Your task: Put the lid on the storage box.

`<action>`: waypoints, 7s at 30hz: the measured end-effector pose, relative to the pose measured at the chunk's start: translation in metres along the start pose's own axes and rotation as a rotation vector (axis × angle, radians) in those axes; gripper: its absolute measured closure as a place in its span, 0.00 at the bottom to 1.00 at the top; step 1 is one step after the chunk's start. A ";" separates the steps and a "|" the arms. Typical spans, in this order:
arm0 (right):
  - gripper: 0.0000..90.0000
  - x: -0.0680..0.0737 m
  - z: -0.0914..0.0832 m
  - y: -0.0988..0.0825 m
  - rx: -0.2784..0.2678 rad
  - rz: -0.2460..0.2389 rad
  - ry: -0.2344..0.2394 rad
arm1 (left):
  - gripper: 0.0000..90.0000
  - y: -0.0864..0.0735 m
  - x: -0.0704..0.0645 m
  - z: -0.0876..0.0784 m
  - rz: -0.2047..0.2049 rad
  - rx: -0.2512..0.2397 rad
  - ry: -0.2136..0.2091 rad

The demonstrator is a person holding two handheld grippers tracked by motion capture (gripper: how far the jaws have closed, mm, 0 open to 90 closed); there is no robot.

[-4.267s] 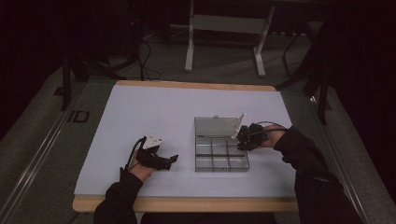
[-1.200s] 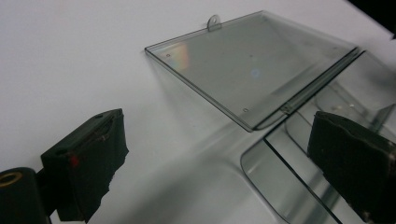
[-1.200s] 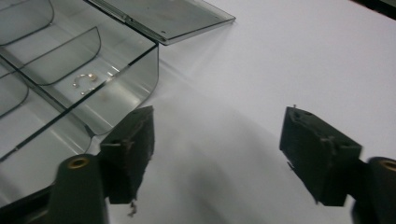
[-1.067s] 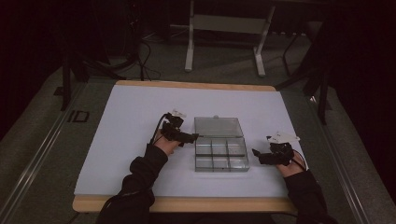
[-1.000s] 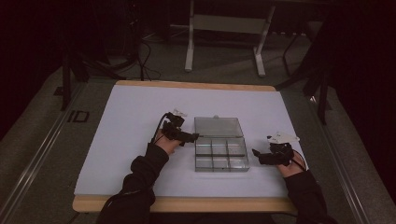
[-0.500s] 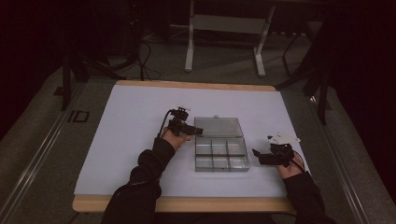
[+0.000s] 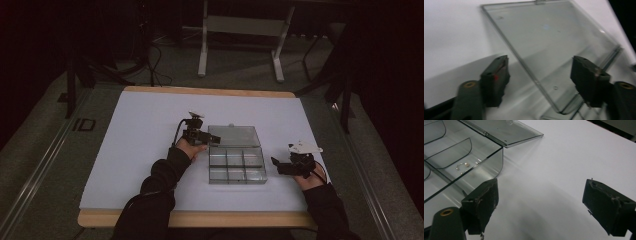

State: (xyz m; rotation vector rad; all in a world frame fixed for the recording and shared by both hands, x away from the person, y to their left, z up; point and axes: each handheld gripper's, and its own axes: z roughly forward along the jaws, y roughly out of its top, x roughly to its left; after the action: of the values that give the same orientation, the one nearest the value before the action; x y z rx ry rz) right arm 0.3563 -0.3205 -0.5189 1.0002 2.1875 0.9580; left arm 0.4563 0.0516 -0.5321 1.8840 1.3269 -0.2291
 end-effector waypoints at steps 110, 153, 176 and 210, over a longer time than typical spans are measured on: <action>0.90 0.000 0.015 0.073 -0.026 0.060 0.253 | 0.79 -0.031 -0.036 -0.060 0.396 -0.263 -0.020; 0.86 0.013 -0.013 0.050 -0.061 -0.007 0.298 | 0.79 -0.063 -0.045 -0.071 0.505 -0.200 -0.015; 0.85 0.015 -0.011 0.033 -0.039 0.006 0.332 | 0.71 -0.074 -0.041 -0.068 0.521 -0.150 -0.024; 0.74 0.012 0.005 0.017 0.038 0.028 0.302 | 0.55 -0.083 -0.025 -0.056 0.495 -0.089 0.041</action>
State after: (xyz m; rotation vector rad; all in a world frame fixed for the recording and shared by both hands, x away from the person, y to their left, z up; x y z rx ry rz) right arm 0.3602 -0.3011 -0.5107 0.9569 2.4512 1.1475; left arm 0.3580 0.0828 -0.5230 2.0792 0.8420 0.1217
